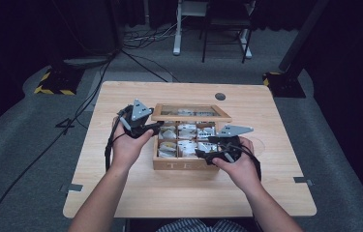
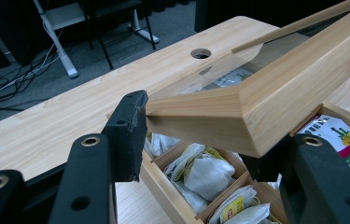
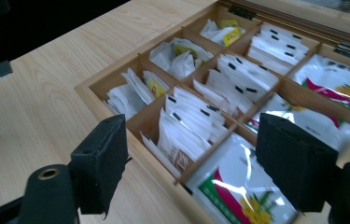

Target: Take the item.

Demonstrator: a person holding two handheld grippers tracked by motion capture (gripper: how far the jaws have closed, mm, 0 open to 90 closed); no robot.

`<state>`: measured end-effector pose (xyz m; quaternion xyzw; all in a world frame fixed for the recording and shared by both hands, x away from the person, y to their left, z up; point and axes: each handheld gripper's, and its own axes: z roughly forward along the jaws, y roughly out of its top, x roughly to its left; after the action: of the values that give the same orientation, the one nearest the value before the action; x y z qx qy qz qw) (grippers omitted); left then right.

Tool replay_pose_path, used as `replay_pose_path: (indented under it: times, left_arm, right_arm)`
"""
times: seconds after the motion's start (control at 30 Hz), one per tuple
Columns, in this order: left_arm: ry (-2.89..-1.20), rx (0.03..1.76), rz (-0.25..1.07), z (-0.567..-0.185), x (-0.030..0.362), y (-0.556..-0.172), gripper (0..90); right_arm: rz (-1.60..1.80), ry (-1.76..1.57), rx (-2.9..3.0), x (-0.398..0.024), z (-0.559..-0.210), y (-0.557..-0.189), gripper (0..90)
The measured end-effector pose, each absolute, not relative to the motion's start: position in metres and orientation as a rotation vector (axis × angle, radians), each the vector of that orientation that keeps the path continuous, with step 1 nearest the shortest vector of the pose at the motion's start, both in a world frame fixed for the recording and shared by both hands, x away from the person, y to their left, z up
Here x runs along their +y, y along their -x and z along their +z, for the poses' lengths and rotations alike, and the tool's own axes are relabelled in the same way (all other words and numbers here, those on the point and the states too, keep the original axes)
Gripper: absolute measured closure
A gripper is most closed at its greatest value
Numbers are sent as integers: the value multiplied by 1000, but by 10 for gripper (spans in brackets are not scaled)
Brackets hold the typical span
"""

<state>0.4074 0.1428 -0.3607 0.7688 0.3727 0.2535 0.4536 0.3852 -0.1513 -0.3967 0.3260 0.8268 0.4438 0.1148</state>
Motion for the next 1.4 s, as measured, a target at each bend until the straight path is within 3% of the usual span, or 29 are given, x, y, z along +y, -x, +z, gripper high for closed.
replay_pose_path:
  times: [0.17, 0.47, 0.93, 1.4]
  left_arm:
    - [-1895, 918, 624, -361, 143, -408, 475]
    - [-1893, 915, 618, -361, 144, -407, 474]
    - [-1899, 913, 617, -362, 144, -407, 472]
    - [-1904, 912, 632, -362, 142, -406, 461]
  right_arm:
    - [1298, -883, 2470, -130, -401, -393, 458]
    - [1293, -797, 2502, -98, -411, -401, 611]
    - [1285, -754, 2569, -62, -436, -413, 637]
    - [1206, -718, 2603, -46, -448, -423, 770]
